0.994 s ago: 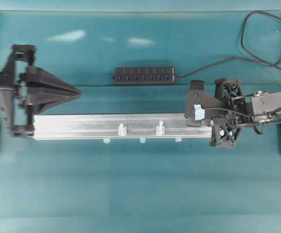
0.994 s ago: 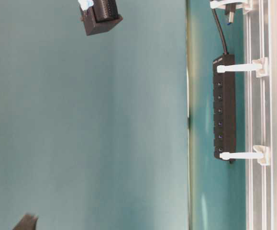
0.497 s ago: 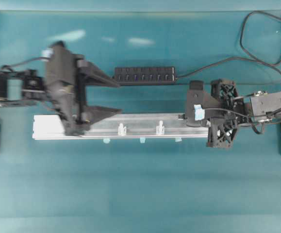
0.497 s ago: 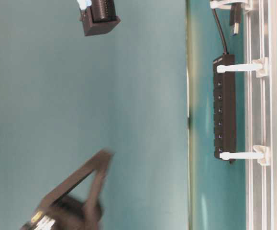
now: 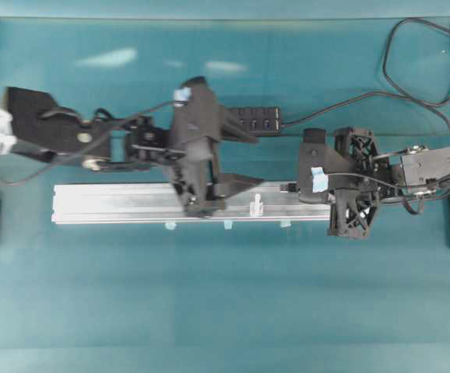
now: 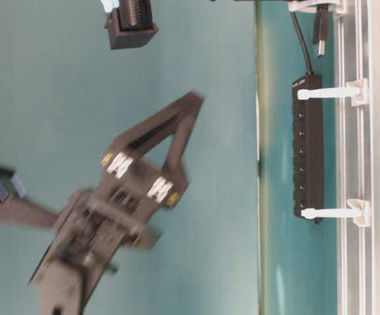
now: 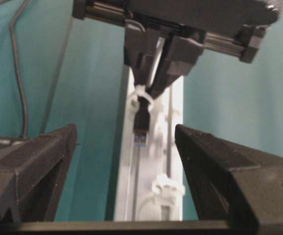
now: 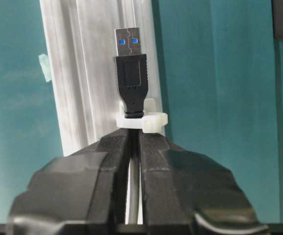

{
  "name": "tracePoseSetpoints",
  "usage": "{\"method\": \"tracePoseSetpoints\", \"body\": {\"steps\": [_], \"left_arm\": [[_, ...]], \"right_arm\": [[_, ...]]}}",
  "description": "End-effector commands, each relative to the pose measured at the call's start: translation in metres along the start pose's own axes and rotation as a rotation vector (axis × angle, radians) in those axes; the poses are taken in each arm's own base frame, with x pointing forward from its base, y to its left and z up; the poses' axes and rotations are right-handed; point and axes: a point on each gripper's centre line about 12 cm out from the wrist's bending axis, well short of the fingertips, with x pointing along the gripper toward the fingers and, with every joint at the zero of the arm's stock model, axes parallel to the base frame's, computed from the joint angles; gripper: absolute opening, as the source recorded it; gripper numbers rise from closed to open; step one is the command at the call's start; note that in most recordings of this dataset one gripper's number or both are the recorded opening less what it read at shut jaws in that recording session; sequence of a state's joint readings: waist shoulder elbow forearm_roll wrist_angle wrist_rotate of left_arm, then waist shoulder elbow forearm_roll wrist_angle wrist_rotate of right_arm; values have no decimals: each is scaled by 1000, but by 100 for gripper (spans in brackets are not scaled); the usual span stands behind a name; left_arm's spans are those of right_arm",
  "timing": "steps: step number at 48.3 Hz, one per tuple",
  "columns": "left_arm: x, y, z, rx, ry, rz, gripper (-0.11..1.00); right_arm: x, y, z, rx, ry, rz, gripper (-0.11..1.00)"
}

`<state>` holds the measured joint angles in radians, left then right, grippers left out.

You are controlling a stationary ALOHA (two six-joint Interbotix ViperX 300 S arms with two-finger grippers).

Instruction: Pass the USB cable through three rings with both arms.

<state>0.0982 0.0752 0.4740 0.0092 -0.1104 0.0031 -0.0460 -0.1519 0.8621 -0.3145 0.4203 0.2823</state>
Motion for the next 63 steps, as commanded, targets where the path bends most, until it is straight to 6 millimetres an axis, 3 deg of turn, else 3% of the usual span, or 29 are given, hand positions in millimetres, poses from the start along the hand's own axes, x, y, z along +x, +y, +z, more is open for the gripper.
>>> {"method": "tracePoseSetpoints", "body": {"steps": [1, 7, 39, 46, 63], "left_arm": [[10, -1, 4, 5, -12, -2, 88], [25, -2, -11, 7, 26, -4, 88], [87, -14, -30, 49, 134, -26, 88], [91, -16, -38, 48, 173, -30, 88], [91, -16, -39, 49, 171, -31, 87]], "right_arm": [[-2, -1, 3, -3, -18, 0, -9], [-3, -1, 2, -2, -20, 0, -9], [-3, 0, 6, 1, -48, 8, -9], [-3, 0, 6, 1, -46, 8, -9], [-3, 1, 7, 1, -61, 13, -9]]}}
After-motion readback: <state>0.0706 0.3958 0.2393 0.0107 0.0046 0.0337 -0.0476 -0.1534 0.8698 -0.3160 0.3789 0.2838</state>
